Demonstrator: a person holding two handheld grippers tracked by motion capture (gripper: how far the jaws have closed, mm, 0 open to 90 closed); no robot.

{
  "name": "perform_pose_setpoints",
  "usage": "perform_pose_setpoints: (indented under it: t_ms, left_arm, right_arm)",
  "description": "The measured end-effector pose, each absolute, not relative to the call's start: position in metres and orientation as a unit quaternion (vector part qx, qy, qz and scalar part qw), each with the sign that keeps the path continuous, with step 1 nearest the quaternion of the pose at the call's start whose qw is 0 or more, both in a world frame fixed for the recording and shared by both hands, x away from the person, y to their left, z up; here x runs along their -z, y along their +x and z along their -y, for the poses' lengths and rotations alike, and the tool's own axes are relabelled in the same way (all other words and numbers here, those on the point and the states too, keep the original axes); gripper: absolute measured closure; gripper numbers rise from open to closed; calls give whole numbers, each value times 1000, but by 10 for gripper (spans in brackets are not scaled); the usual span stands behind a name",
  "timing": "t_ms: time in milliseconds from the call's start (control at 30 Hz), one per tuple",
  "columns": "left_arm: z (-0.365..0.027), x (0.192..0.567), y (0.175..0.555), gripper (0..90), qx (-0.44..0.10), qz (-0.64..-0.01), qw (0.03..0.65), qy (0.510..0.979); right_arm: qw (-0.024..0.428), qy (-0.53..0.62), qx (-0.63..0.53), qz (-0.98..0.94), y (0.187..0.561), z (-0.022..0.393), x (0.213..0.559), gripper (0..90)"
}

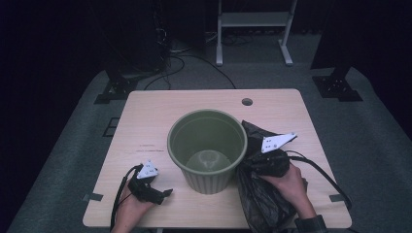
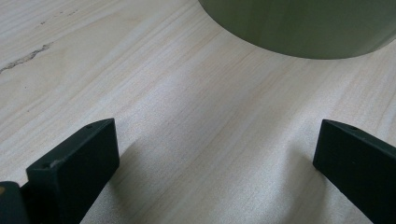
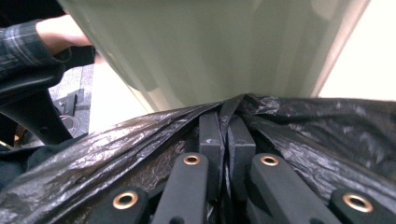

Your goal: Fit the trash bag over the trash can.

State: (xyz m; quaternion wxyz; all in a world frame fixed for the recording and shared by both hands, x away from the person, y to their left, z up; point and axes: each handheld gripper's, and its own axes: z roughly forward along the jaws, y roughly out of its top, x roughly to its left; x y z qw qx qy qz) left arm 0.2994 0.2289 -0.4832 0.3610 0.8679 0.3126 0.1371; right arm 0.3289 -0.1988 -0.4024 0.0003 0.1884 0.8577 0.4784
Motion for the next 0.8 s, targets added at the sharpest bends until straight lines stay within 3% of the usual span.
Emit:
perform_pose_setpoints:
  t_ms: [800]
  left_arm:
    - [-229, 483, 299, 0, -137, -313, 361, 868]
  right_arm:
    - [-25, 80, -519, -851, 303, 204, 326, 843]
